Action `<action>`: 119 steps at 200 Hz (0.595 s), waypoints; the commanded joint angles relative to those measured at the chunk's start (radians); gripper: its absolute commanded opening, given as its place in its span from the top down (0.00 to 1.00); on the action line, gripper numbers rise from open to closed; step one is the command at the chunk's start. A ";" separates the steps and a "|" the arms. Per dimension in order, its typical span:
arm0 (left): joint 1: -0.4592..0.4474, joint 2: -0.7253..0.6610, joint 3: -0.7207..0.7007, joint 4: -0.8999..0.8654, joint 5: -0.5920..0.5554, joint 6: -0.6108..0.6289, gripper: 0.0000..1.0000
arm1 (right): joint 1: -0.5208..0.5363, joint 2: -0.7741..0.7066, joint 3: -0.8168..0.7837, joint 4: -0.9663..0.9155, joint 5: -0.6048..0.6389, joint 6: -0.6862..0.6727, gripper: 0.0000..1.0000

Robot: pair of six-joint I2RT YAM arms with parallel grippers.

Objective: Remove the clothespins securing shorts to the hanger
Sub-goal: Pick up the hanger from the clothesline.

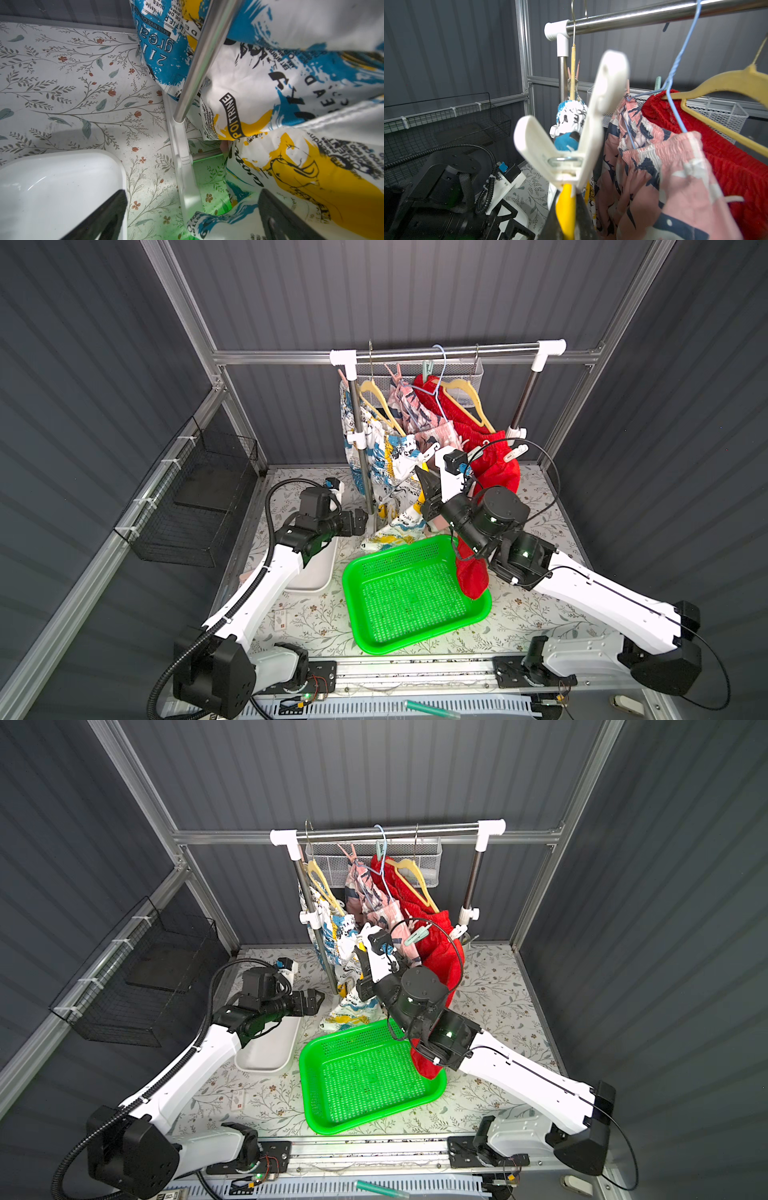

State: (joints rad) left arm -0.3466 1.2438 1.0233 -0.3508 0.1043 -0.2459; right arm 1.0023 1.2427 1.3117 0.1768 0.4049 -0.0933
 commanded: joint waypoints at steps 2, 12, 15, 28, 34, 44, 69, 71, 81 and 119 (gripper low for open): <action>-0.005 -0.020 -0.015 0.003 0.001 0.023 0.00 | 0.005 -0.072 0.012 0.104 0.010 -0.017 1.00; -0.005 -0.018 -0.016 0.003 0.002 0.023 0.00 | 0.005 -0.091 -0.005 0.098 0.018 -0.017 1.00; -0.005 -0.019 -0.016 0.003 0.002 0.025 0.00 | 0.004 -0.097 -0.010 0.098 0.021 -0.017 1.00; -0.005 -0.019 -0.017 0.003 0.002 0.025 0.00 | 0.005 -0.117 -0.032 0.097 0.024 -0.017 1.00; -0.004 -0.020 -0.018 0.003 0.003 0.025 0.00 | 0.005 -0.118 -0.040 0.094 0.028 -0.017 1.00; -0.005 -0.020 -0.018 0.004 0.003 0.025 0.00 | 0.005 -0.161 -0.055 0.091 0.028 -0.015 1.00; -0.005 -0.020 -0.021 0.001 0.001 0.024 0.00 | 0.005 -0.189 -0.075 0.054 0.022 -0.003 1.00; -0.005 -0.020 -0.021 0.001 0.000 0.025 0.00 | 0.005 -0.192 -0.077 0.050 0.021 -0.002 1.00; -0.005 -0.020 -0.022 0.001 0.000 0.025 0.00 | 0.005 -0.204 -0.089 0.039 0.023 0.006 1.00; -0.005 -0.020 -0.028 0.000 -0.005 0.024 0.01 | 0.004 -0.260 -0.147 -0.011 0.015 0.030 1.00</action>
State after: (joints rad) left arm -0.3466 1.2434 1.0187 -0.3508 0.1040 -0.2424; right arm 1.0023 1.0245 1.1877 0.1436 0.4259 -0.0856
